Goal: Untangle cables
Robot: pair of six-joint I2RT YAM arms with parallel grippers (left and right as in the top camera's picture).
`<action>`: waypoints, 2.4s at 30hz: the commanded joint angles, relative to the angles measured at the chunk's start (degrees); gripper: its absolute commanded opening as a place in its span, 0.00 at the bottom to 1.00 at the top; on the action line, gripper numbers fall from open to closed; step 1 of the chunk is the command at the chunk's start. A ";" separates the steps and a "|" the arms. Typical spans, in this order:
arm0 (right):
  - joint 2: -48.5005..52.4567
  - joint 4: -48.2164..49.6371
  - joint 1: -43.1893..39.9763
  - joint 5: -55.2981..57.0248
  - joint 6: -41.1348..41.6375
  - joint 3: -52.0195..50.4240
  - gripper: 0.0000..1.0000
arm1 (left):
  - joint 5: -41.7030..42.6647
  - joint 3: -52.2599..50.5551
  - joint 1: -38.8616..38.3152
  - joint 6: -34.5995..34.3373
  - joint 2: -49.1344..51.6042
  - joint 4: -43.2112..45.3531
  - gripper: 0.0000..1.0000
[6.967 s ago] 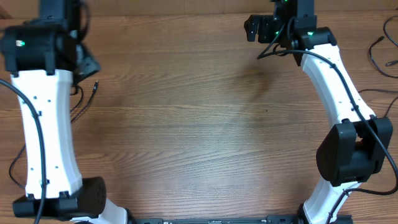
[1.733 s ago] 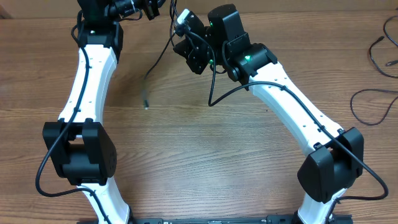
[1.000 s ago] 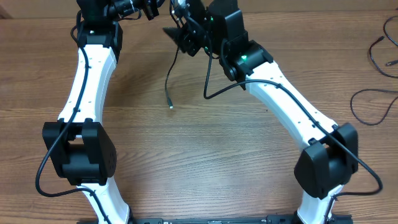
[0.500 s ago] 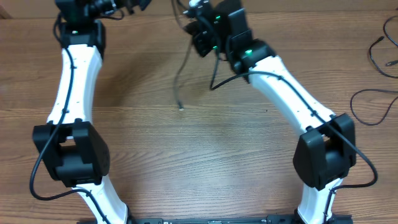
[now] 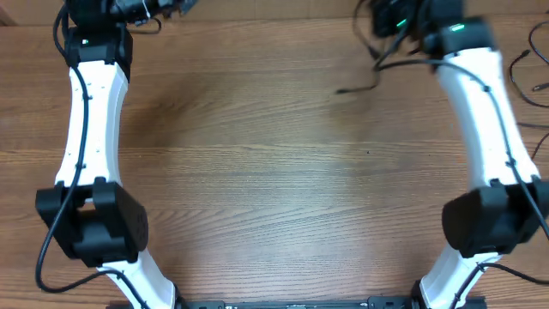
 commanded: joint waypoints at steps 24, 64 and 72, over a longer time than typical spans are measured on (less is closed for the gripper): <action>-2.21 -4.24 -46.71 2.01 1.92 17.77 0.04 | -89.94 1.05 -21.35 40.57 -10.60 -35.89 1.00; 4.44 -16.52 -56.94 1.62 24.96 2.60 0.31 | -97.57 1.05 -24.70 43.95 -10.60 -42.16 1.00; 4.44 -10.82 -52.81 1.73 30.56 -16.04 0.34 | -97.55 1.03 -24.70 43.95 -10.58 -43.52 1.00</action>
